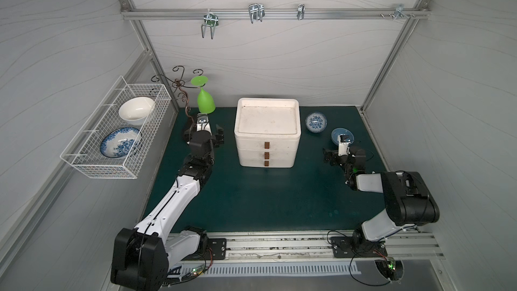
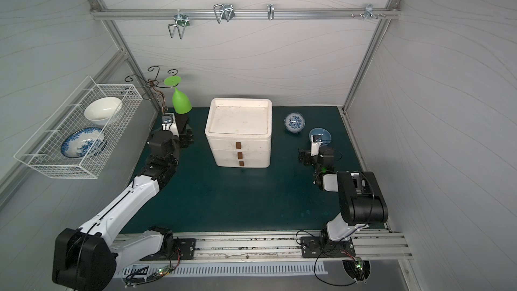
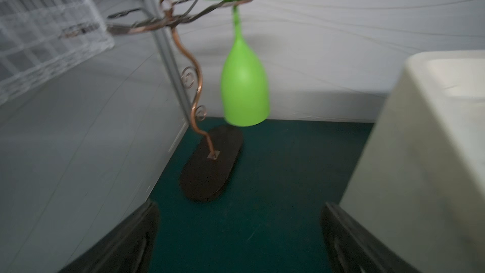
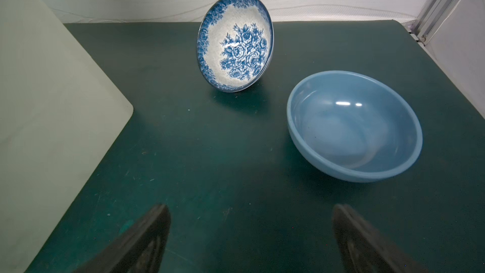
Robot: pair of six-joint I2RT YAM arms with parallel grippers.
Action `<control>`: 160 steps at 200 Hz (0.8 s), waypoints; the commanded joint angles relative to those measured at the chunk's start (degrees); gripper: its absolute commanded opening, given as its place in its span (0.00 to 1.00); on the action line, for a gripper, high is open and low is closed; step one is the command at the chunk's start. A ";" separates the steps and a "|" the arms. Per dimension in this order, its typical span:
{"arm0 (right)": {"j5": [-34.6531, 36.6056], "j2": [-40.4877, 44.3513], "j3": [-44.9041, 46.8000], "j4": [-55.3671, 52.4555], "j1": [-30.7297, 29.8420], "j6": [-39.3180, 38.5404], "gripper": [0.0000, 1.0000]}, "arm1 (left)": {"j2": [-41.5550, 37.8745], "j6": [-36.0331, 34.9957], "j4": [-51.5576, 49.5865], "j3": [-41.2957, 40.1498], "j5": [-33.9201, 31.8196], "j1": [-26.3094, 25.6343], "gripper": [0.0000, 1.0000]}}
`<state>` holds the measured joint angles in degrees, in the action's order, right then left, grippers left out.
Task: Put the paint cans in the drawer according to color
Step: Reset both arms
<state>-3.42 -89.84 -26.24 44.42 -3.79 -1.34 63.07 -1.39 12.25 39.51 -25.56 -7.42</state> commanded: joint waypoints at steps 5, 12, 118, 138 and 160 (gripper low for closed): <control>-0.45 -0.16 -0.04 -0.98 -0.29 0.00 0.99 | -1.90 3.33 5.21 -11.01 6.45 4.20 1.00; -0.54 -0.28 -0.04 -0.86 -0.25 0.07 0.99 | -0.85 1.79 9.55 -13.78 6.63 4.51 1.00; -0.38 -0.20 -0.04 -0.93 -0.26 0.00 0.99 | 28.18 3.79 61.61 -26.37 20.01 9.42 1.00; -0.36 -0.20 -0.04 -0.87 -0.34 -0.06 0.99 | 24.48 4.13 44.95 -21.88 22.12 9.87 1.00; -0.32 -0.16 -0.04 -0.95 -0.38 -0.11 0.99 | 25.81 3.31 35.47 -15.36 24.26 9.88 1.00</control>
<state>-3.51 -89.84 -26.24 44.05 -3.79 -1.37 89.60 1.69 49.60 16.53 -3.66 2.11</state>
